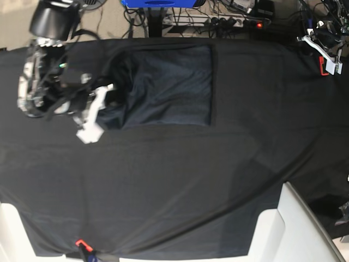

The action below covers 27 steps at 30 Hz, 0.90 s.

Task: Fold the T-shirt properly
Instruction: 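Grasp the folded shirt end with the right gripper and lift it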

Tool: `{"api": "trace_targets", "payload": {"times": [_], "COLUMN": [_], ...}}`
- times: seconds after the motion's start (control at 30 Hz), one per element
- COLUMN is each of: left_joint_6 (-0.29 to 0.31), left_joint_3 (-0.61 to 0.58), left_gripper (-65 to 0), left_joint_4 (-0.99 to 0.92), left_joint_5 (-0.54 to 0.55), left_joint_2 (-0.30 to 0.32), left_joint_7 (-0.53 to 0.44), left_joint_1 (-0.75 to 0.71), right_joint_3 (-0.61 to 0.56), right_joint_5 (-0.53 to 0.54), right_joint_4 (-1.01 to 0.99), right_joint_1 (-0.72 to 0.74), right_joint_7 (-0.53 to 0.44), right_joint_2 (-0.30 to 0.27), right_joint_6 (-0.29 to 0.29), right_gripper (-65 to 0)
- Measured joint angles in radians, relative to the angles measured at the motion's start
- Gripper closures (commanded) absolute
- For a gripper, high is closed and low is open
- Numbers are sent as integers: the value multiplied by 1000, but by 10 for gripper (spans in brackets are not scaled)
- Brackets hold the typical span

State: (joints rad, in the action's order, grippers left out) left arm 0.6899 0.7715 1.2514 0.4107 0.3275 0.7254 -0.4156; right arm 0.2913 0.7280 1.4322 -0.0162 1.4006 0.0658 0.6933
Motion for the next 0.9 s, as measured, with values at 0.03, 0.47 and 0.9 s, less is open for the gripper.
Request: {"api": "trace_targets", "payload": {"times": [0.03, 0.47, 0.9], "left_joint_6": [0, 0, 0], "left_joint_3": [0, 0, -10], "left_gripper": [0, 0, 0], "left_joint_4": [0, 0, 0], "left_joint_5": [0, 0, 0], "left_joint_2": [0, -1, 1], "left_joint_7": [0, -31, -38], "left_joint_1": [0, 0, -1], "right_joint_3": [-18, -181, -476], "right_joint_5": [-6, -16, -22], "right_joint_4": [0, 2, 2], "right_joint_1": [-6, 2, 51], "right_joint_7": [1, -24, -76], "right_joint_2": [10, 19, -18], "right_joint_6": [0, -41, -208], "right_gripper": [-5, -5, -5]}}
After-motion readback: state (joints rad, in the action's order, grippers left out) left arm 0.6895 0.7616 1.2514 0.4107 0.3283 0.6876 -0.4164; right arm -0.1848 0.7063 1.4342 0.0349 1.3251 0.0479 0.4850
